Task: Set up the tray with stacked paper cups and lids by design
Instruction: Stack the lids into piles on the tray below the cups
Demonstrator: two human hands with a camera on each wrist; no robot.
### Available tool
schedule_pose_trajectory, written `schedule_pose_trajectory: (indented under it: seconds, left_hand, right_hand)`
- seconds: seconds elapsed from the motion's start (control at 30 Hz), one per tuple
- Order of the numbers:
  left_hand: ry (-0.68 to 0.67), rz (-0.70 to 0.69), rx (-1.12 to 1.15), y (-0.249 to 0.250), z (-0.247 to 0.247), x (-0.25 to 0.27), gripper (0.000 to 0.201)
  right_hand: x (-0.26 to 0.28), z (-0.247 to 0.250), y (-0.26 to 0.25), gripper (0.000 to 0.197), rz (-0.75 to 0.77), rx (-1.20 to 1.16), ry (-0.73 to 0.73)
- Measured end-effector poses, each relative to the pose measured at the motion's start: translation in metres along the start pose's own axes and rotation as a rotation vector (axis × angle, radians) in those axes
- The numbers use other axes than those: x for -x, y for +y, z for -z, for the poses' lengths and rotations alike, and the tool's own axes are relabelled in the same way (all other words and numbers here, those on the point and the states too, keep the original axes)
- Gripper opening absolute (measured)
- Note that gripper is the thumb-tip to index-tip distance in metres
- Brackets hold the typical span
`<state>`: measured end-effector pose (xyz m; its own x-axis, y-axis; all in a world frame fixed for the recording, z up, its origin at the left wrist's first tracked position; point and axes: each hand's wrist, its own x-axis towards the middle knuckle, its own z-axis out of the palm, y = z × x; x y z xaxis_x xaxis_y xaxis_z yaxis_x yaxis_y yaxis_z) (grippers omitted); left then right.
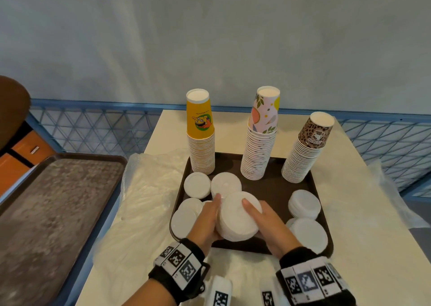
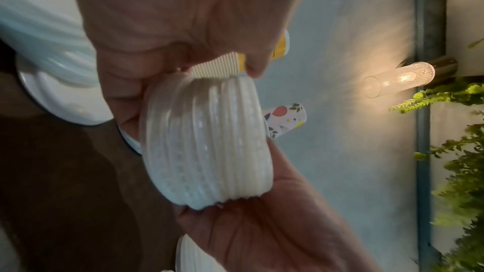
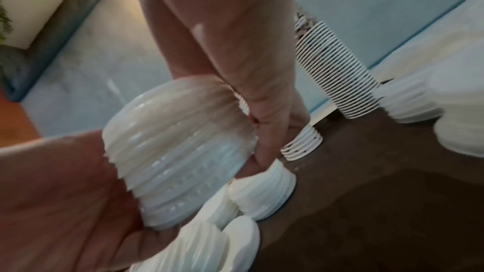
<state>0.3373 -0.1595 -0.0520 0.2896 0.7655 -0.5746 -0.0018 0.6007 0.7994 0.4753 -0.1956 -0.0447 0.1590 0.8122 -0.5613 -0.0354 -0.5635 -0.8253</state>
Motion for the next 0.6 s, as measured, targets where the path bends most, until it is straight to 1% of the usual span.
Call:
schedule_pose_trajectory:
  seconds: [0.03, 0.07, 0.1, 0.13, 0.2, 0.23, 0.3, 0.33, 0.37, 0.47, 0.53, 0.6]
  left_hand:
    - [-0.009, -0.016, -0.06, 0.0, 0.003, 0.003, 0.042]
    - [-0.012, -0.042, -0.143, -0.001, 0.008, 0.004, 0.065]
    - [-0.007, -0.079, -0.204, -0.002, 0.013, 0.005, 0.081]
    - [0.025, -0.119, -0.232, -0.001, 0.02, 0.007, 0.084]
    - [0.145, -0.17, -0.22, 0.006, 0.039, 0.007, 0.074]
    - [0.2, -0.192, -0.203, 0.012, 0.051, 0.007, 0.077]
    - [0.279, -0.24, -0.159, 0.025, 0.077, 0.007, 0.091]
    - [0.308, -0.253, -0.134, 0.031, 0.088, 0.008, 0.089]
    - [0.326, -0.267, -0.09, 0.035, 0.1, 0.009, 0.081]
    - [0.341, -0.295, -0.011, 0.043, 0.13, 0.013, 0.042]
    - [0.336, -0.297, 0.013, 0.041, 0.14, 0.015, 0.032]
    - [0.328, -0.285, 0.027, 0.037, 0.147, 0.015, 0.03]
  right_hand:
    - [-0.002, -0.006, 0.0, 0.05, 0.02, 0.047, 0.011]
    - [-0.002, -0.013, -0.002, 0.049, 0.031, 0.089, 0.017]
    - [-0.002, -0.02, -0.004, 0.044, 0.038, 0.104, 0.011]
    - [-0.003, -0.028, -0.005, 0.037, 0.045, 0.089, -0.012]
    - [-0.005, -0.042, -0.01, 0.02, 0.05, -0.022, -0.041]
    - [-0.008, -0.051, -0.011, 0.018, 0.071, -0.058, -0.014]
    - [-0.015, -0.066, -0.008, 0.029, 0.133, 0.009, 0.101]
    - [-0.018, -0.073, -0.004, 0.037, 0.162, 0.072, 0.16]
    - [-0.019, -0.08, 0.001, 0.046, 0.197, 0.157, 0.199]
    - [-0.025, -0.104, 0.019, 0.065, 0.258, 0.445, 0.231]
    - [-0.03, -0.114, 0.025, 0.073, 0.26, 0.564, 0.246]
    - [-0.036, -0.124, 0.026, 0.079, 0.263, 0.628, 0.262]
